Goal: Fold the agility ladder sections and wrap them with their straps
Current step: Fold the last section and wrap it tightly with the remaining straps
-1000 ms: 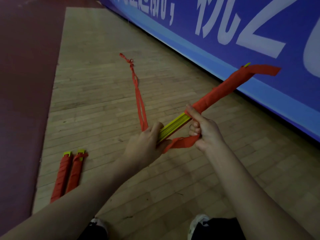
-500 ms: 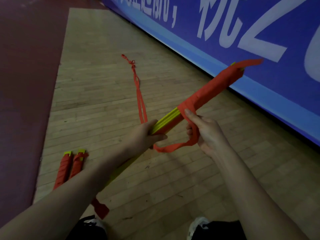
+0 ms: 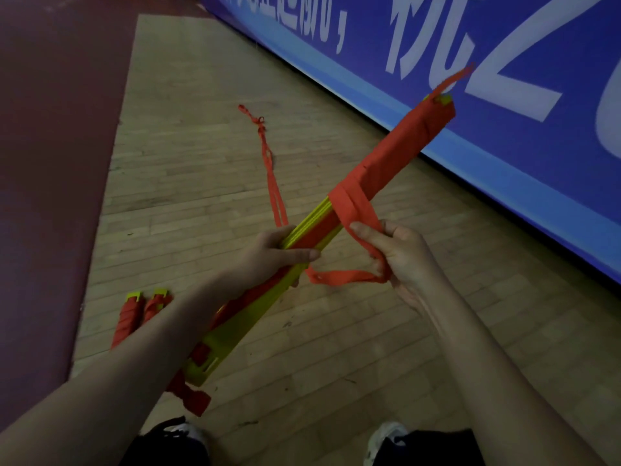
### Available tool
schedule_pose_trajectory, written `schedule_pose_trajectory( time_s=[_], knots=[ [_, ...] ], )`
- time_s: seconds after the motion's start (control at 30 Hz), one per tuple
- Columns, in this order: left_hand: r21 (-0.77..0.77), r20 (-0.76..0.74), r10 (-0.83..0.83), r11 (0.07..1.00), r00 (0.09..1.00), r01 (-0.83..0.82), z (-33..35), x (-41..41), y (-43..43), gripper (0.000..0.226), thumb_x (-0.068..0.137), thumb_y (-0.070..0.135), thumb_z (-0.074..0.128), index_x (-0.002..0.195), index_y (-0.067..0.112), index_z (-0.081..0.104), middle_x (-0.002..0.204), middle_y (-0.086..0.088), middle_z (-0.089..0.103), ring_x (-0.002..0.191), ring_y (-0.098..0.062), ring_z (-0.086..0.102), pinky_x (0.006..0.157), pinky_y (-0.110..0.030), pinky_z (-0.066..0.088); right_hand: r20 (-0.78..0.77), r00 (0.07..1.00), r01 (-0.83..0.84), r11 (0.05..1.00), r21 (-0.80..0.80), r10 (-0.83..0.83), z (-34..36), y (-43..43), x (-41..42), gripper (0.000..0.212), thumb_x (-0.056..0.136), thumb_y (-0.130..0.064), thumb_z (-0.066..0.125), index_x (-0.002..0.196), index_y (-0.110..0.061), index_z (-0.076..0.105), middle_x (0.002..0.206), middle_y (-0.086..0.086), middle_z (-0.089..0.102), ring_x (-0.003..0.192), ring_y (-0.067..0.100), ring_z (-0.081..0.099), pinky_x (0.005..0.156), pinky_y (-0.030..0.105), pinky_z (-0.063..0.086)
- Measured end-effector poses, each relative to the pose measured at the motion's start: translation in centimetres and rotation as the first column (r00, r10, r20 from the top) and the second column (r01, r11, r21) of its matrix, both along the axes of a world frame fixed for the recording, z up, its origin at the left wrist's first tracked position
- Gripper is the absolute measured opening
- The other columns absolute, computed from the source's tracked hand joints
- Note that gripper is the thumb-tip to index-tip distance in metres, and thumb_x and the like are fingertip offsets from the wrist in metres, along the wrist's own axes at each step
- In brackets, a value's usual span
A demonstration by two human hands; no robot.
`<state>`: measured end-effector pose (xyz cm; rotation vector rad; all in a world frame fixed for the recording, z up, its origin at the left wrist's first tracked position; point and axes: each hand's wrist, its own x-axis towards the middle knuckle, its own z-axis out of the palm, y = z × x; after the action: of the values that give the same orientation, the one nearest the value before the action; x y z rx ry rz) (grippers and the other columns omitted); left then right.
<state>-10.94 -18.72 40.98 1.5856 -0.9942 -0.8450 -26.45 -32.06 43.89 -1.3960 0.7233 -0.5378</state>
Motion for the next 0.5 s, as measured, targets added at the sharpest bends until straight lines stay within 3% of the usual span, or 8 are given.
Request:
schedule_pose_trajectory(
  time_s=[0.1,0.2,0.3,0.43,0.5],
  knots=[
    [-0.023,-0.157,-0.062,0.998,0.986,0.059,0.9,-0.5,0.4,0.034,0.081,0.021,0.07,0.112,0.01,0.061,0.079,-0.012,0.059,0.066,-0.029,0.058,0.055,-0.029,0.051,0.093,0.996,-0.01,1.0,-0.016,0.012,0.0,-0.3,0.0,0.016,0.071,-0.03,0.078,0.069,-0.02,0.065,0.047,-0.004,0.04,0.03,0.006,0.03,0.032,0.016,0.024],
    [-0.066,-0.28,-0.146,0.989,0.949,0.132,1.5,-0.8,1.0,0.03,0.083,0.018,0.069,0.107,0.003,0.059,0.076,-0.009,0.059,0.062,-0.027,0.057,0.053,-0.028,0.05,0.188,0.982,-0.027,0.999,-0.045,0.034,0.3,-0.4,0.0,0.028,0.066,-0.028,0.076,0.084,-0.013,0.062,0.051,-0.004,0.045,0.028,0.005,0.028,0.03,0.015,0.023],
    [-0.117,-0.353,-0.235,0.971,0.906,0.206,1.9,-1.0,1.4,0.028,0.079,0.027,0.073,0.096,0.009,0.063,0.078,-0.011,0.059,0.058,-0.025,0.058,0.053,-0.027,0.048,0.284,0.956,-0.071,0.997,-0.001,0.068,0.6,-0.5,0.0,0.038,0.066,-0.022,0.074,0.099,-0.009,0.06,0.056,-0.005,0.053,0.028,0.003,0.028,0.03,0.014,0.022],
    [-0.185,-0.475,-0.417,0.908,0.775,0.375,2.3,-1.5,1.5,0.039,0.074,0.039,0.077,0.098,0.011,0.069,0.076,-0.008,0.06,0.051,-0.021,0.057,0.051,-0.023,0.047,0.41,0.882,-0.299,0.948,0.104,0.233,0.4,-0.6,-0.4,0.024,0.072,-0.022,0.07,0.09,-0.011,0.06,0.047,-0.007,0.05,0.027,-0.001,0.029,0.031,0.013,0.02],
    [-0.18,-0.538,-0.462,0.88,0.705,0.439,2.2,-1.6,1.5,0.04,0.073,0.039,0.077,0.101,0.011,0.069,0.075,-0.008,0.059,0.048,-0.02,0.056,0.048,-0.023,0.046,0.485,0.806,-0.465,0.87,0.164,0.34,0.1,-0.6,-0.6,0.038,0.067,-0.03,0.08,0.095,-0.009,0.063,0.042,-0.009,0.044,0.026,-0.001,0.032,0.031,0.012,0.019]
  ],
)
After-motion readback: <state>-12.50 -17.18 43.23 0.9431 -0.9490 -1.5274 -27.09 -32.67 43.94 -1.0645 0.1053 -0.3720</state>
